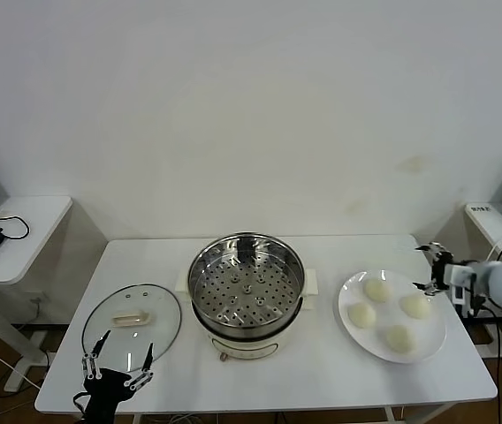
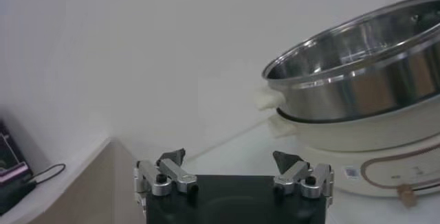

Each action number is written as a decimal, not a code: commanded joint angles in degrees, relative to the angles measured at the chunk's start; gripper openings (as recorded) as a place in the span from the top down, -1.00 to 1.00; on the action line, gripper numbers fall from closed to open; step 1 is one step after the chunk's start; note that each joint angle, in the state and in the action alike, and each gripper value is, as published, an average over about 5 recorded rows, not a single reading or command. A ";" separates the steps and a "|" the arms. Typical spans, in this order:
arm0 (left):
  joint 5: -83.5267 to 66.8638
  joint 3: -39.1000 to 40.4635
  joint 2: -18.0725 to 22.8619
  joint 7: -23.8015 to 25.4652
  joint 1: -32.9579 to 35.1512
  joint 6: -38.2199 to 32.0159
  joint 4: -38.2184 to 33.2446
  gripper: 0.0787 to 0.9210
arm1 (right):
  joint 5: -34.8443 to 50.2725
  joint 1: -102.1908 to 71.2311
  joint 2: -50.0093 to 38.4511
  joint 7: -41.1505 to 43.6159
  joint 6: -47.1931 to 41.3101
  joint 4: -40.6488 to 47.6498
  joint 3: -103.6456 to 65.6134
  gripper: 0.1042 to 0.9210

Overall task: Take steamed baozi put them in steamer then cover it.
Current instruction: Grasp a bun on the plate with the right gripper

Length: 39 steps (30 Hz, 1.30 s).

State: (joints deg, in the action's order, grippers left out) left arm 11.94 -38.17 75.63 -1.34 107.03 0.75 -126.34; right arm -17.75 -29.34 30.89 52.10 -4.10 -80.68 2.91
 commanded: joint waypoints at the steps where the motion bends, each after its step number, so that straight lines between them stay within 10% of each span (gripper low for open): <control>1: 0.68 -1.38 0.24 0.22 0.21 -0.17 0.00 -0.77 | 0.79 21.14 3.47 9.31 0.86 10.66 24.91 -0.76; 28: 0.44 -3.97 0.92 -0.16 1.54 -1.36 0.28 -0.77 | -7.70 20.51 16.61 5.01 3.00 24.72 26.72 -0.74; 39: 0.41 -4.19 0.99 -0.32 1.76 -1.59 0.31 -0.77 | -8.71 19.62 16.93 5.41 3.11 25.34 26.29 -0.40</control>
State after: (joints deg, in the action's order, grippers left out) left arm 12.32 -42.28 76.62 -1.63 108.73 -0.79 -125.92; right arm -25.56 -10.01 46.84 57.72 -1.04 -56.69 28.56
